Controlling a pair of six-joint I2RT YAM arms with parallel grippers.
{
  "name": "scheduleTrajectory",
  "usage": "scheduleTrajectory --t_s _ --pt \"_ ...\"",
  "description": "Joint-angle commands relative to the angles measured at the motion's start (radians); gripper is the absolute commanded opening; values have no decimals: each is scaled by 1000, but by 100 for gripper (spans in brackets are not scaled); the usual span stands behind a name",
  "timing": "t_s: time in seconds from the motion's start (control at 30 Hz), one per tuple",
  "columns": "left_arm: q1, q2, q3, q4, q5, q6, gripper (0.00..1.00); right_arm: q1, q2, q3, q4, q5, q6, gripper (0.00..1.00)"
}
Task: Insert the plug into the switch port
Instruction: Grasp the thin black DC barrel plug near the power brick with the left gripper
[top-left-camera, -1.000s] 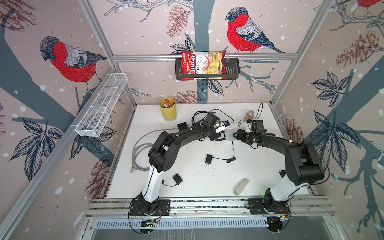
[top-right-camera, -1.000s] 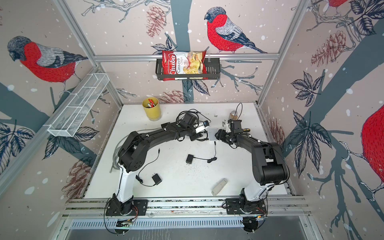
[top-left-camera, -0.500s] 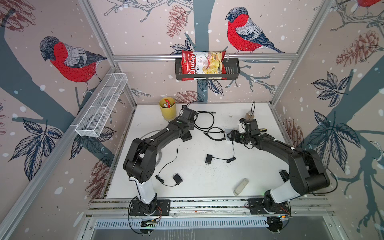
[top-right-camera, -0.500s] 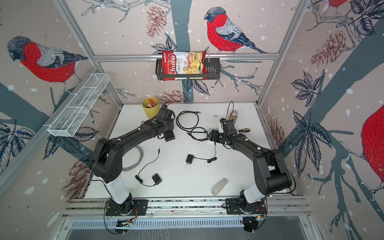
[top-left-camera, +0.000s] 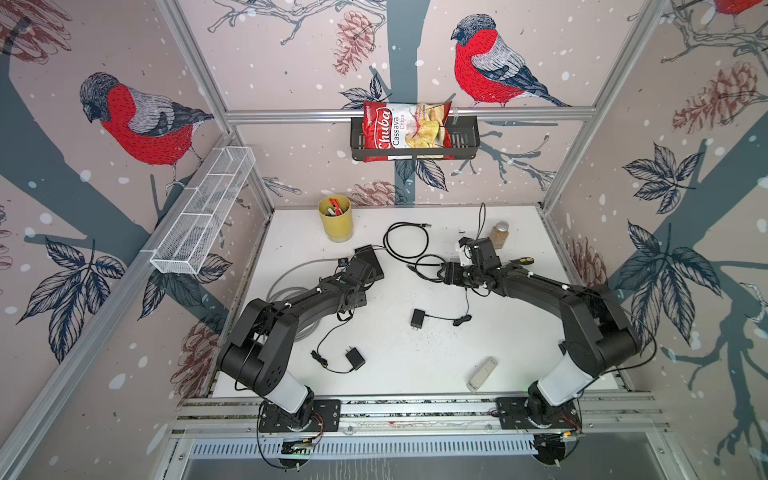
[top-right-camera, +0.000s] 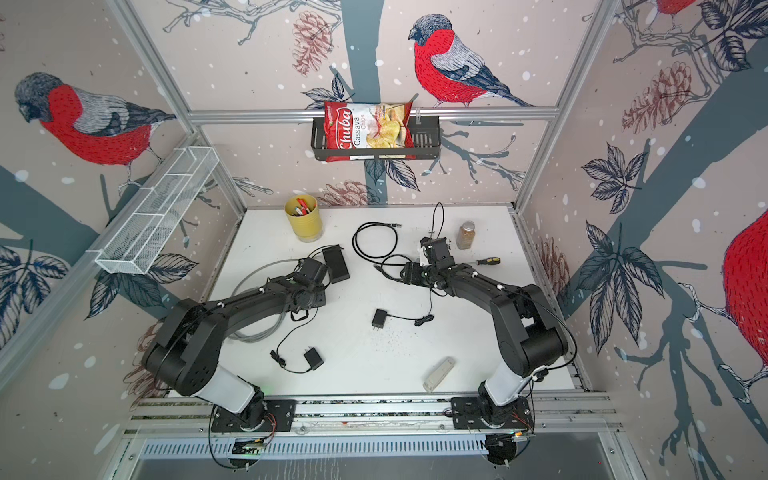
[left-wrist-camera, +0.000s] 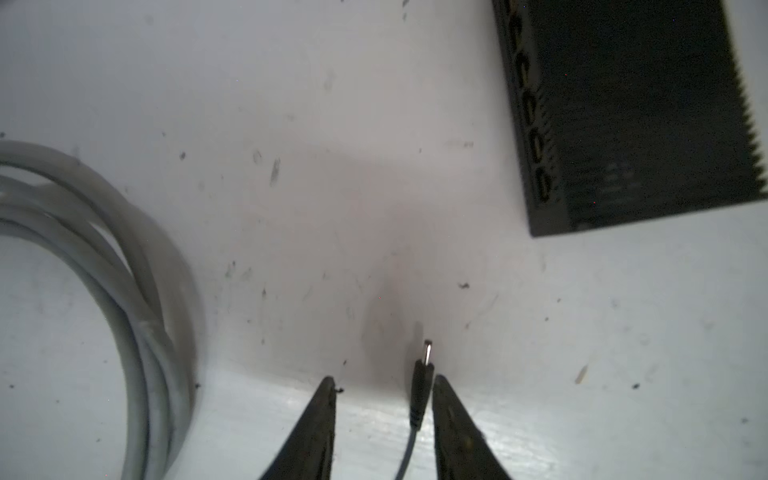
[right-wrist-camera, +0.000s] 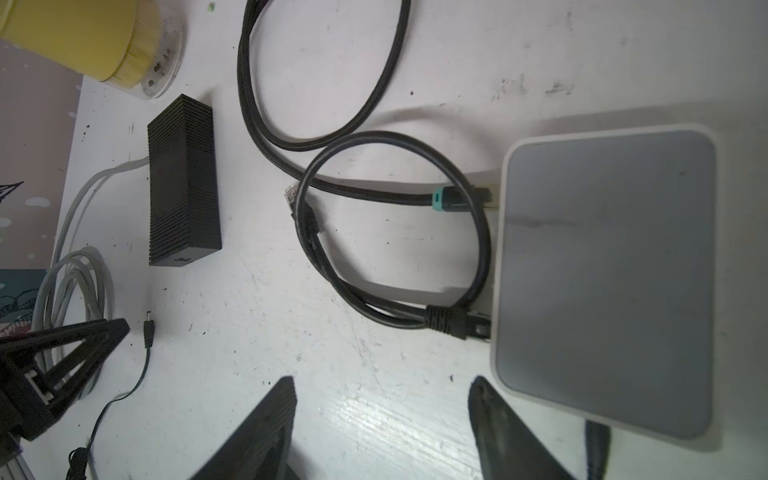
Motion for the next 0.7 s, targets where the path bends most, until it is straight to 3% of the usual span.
scheduleTrajectory --t_s 0.0,0.2,0.33,0.47,0.67 --pt "-33 9 -13 40 8 -19 36 12 9 22 6 0 6 67" --pt "-45 56 -11 81 40 -36 24 33 16 31 -2 4 6 67" --pt "-47 74 6 91 69 -37 25 45 10 20 -4 10 11 67" --pt "-46 35 46 52 51 -23 36 49 5 14 -6 12 11 67" --pt "-23 55 67 15 28 19 29 58 11 13 11 4 20 67"
